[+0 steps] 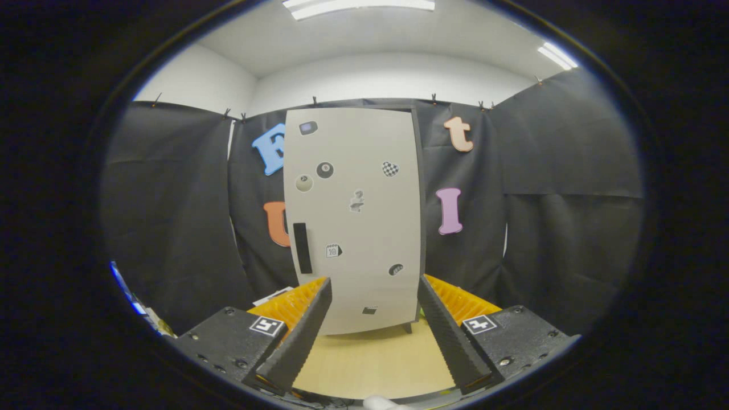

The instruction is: Open the shoe cabinet door, grab the shoes and put them into the shoe cabinet, then close the shoe cabinet door.

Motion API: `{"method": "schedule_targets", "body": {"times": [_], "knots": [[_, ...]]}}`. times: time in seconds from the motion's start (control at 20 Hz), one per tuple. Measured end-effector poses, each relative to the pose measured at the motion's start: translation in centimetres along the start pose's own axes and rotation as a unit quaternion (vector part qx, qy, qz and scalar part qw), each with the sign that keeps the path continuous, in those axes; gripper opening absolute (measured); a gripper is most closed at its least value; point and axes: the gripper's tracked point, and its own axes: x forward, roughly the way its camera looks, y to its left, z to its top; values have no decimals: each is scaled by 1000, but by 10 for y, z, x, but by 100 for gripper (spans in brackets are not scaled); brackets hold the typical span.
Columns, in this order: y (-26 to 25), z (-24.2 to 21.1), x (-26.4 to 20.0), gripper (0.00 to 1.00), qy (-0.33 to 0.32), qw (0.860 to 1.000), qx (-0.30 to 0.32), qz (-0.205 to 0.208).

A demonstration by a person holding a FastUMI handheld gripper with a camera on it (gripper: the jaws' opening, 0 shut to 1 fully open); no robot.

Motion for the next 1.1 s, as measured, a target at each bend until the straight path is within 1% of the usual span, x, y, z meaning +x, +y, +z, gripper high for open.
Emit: {"method": "schedule_targets", "body": {"times": [0.2,0.35,0.6,1.1], "knots": [[-3,1,0,99,0,1000,-10,1],[-6,-1,0,99,3,1000,-6,3],[-14,0,1,99,2,1000,-4,-8],[-9,-3,2,99,4,1000,-16,-7]]}}
